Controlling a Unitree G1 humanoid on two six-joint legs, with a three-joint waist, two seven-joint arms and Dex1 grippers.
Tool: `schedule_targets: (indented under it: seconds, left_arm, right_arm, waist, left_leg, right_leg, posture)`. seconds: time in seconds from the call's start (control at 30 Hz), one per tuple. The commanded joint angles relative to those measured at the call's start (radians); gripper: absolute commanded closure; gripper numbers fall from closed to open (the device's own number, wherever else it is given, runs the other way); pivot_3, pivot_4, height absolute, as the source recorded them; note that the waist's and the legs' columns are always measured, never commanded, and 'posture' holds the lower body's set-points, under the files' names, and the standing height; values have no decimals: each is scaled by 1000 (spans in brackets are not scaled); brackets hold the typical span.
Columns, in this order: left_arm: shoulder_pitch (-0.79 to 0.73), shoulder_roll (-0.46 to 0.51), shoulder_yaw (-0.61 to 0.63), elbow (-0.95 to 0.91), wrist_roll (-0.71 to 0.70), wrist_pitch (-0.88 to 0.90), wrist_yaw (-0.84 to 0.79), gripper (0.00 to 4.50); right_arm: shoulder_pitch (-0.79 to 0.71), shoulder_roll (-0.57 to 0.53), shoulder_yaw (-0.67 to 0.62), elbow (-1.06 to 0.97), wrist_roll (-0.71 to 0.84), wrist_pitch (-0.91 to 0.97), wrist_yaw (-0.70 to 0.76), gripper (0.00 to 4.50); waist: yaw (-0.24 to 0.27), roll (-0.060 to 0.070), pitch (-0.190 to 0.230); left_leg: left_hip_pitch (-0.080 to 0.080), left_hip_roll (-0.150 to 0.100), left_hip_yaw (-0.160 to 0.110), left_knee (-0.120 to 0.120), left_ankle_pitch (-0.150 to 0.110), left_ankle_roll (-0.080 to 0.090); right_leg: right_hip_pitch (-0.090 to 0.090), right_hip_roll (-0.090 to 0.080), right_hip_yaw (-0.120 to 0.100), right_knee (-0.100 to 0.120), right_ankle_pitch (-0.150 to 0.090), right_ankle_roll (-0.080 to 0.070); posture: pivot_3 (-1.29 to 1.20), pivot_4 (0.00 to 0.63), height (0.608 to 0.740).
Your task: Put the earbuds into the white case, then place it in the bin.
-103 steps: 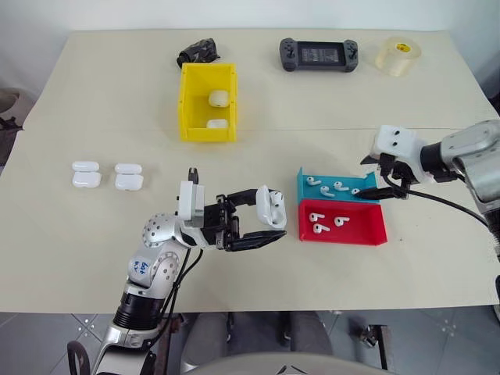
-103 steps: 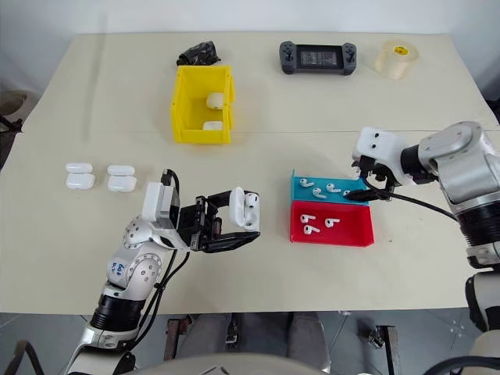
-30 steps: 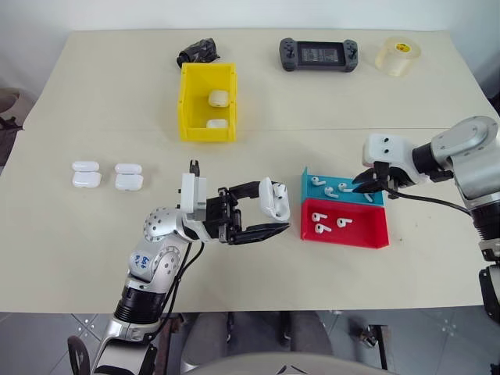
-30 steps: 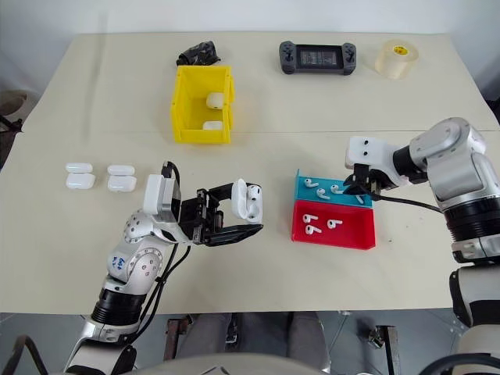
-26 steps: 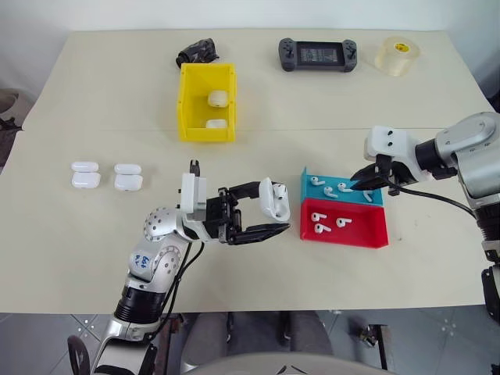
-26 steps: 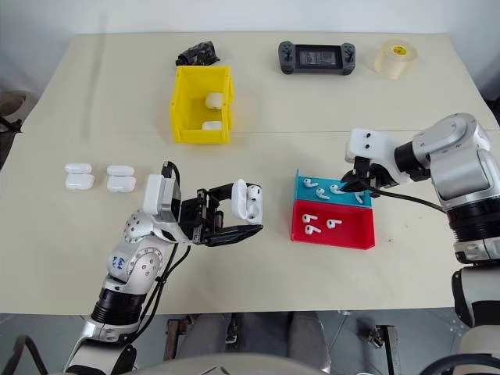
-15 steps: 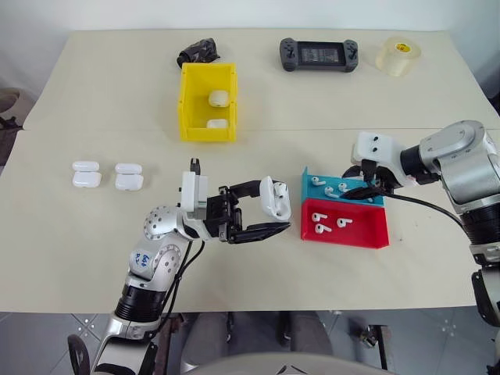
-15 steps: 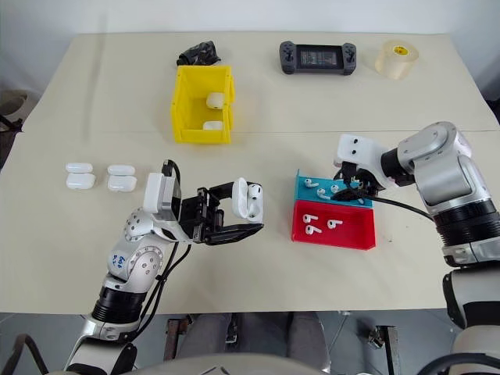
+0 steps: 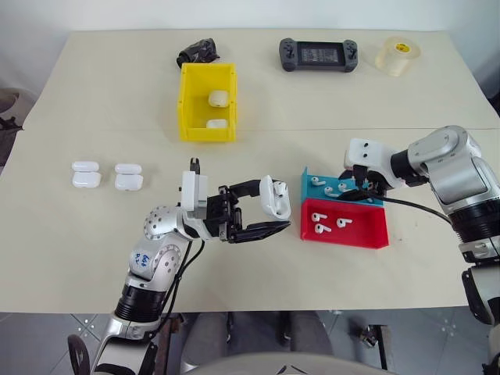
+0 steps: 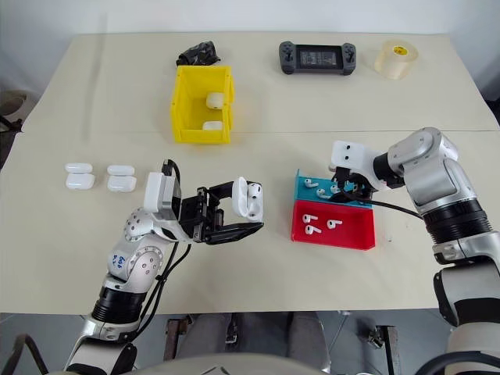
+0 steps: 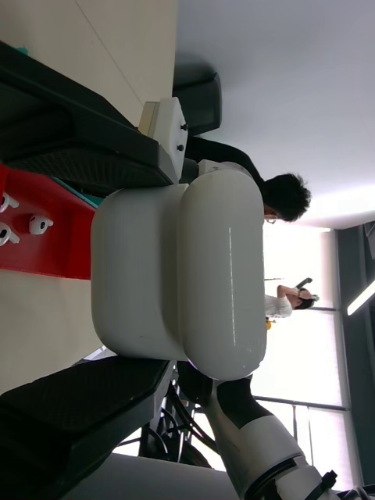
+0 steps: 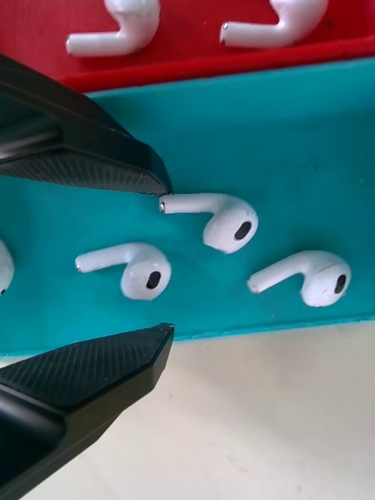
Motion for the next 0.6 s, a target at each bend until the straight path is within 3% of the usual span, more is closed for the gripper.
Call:
schedule_targets:
  seconds: [0.03, 0.3, 0.4, 0.57, 0.6]
  left_arm:
    - [-5, 3, 6, -35, -4, -6, 1, 1699]
    - [-8, 4, 8, -34, -5, -5, 1, 1699]
    - [-9, 4, 7, -36, -5, -4, 3, 1699]
    - [-12, 8, 11, -36, -6, -3, 2, 1699]
    - [-13, 8, 10, -37, -6, -3, 3, 1699]
  right_arm:
    - [-6, -11, -7, 14, -19, -15, -10, 1787]
    - [-8, -16, -8, 42, -31, -28, -12, 1787]
    - [-4, -17, -8, 51, -31, -31, -9, 2401]
    - [1, -13, -5, 46, -26, -22, 2, 3963]
    - [2, -11, -6, 45, -25, -23, 0, 3982]
  waist:
    - [0, 0, 0]
    - [0, 0, 0]
    - [0, 0, 0]
    - [0, 0, 0]
    - [0, 0, 0]
  left_leg:
    - [0, 0, 0, 0, 0, 0]
    - [0, 0, 0, 0, 0, 0]
    - [0, 0, 0, 0, 0, 0]
    - [0, 0, 0, 0, 0, 0]
    - [0, 0, 0, 0, 0, 0]
  right_leg:
    - [0, 0, 0, 0, 0, 0]
    - [0, 0, 0, 0, 0, 0]
    - [0, 0, 0, 0, 0, 0]
    - [0, 0, 0, 0, 0, 0]
    - [0, 0, 0, 1, 0, 0]
  posture:
    - [0, 150, 740]
    - [0, 150, 740]
    - [0, 150, 740]
    - [0, 150, 740]
    - [0, 150, 740]
